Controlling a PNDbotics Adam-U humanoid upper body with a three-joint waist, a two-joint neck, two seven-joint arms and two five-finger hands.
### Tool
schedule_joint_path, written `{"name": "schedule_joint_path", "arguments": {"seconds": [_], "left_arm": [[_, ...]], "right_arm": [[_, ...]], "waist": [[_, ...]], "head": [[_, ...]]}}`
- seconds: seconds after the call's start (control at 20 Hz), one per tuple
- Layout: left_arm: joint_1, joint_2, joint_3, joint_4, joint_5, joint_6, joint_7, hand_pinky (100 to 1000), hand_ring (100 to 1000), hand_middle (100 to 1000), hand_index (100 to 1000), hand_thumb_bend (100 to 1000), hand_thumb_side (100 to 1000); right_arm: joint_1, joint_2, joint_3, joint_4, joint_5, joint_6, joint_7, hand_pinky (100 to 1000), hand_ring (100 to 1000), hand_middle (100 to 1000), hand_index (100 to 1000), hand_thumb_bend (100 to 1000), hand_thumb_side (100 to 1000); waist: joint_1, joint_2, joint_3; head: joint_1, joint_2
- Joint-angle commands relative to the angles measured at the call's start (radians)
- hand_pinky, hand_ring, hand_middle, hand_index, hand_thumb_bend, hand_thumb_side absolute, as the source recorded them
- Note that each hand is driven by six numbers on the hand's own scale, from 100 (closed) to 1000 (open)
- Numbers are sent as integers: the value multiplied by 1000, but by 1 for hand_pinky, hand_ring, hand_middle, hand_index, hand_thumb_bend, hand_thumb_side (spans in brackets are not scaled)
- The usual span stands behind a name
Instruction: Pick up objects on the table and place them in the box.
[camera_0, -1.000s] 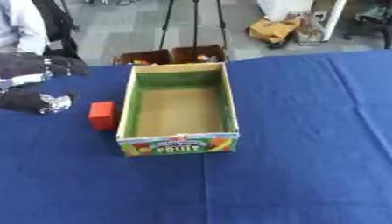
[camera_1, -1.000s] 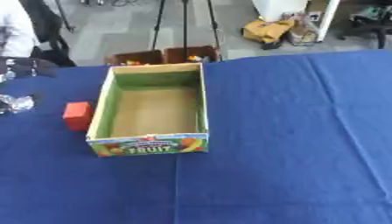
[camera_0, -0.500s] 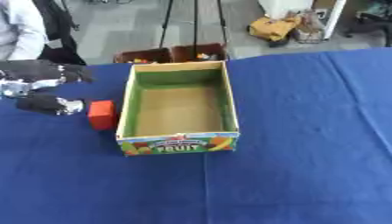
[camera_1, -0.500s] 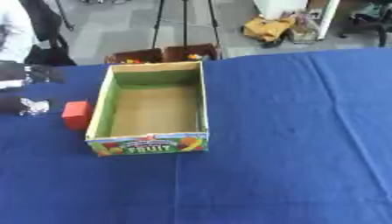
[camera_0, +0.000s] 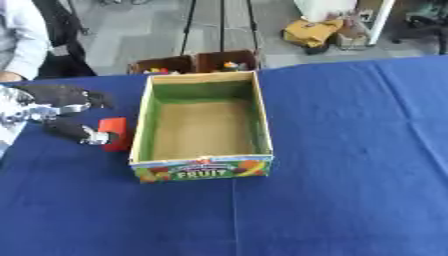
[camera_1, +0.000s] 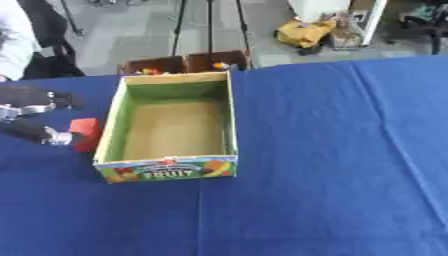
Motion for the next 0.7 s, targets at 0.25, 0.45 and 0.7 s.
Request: {"name": "schedule_joint_path", "arguments": {"seconds": [0.25, 0.45, 0.7], "left_arm": [[-39, 4, 40, 29, -41, -13, -5, 784, 967, 1000, 1000, 342, 966], [-42, 5, 51, 54, -57, -13, 16, 774, 953, 952, 1000, 331, 961], [-38, 3, 53, 69, -54, -25, 7, 758, 929, 920, 1000, 310, 951]], "right_arm": [[-16, -8, 1, -19, -11, 0, 11, 683, 817, 627, 809, 359, 1000], [-18, -8, -1, -19, -12, 0, 9, 683, 817, 624, 805, 360, 1000], [-18, -5, -2, -19, -10, 4, 10, 685, 817, 620, 798, 367, 1000]], "waist": [[15, 13, -12], [16, 21, -19], [15, 26, -21]], "head": [[17, -31], [21, -39], [23, -44]]}}
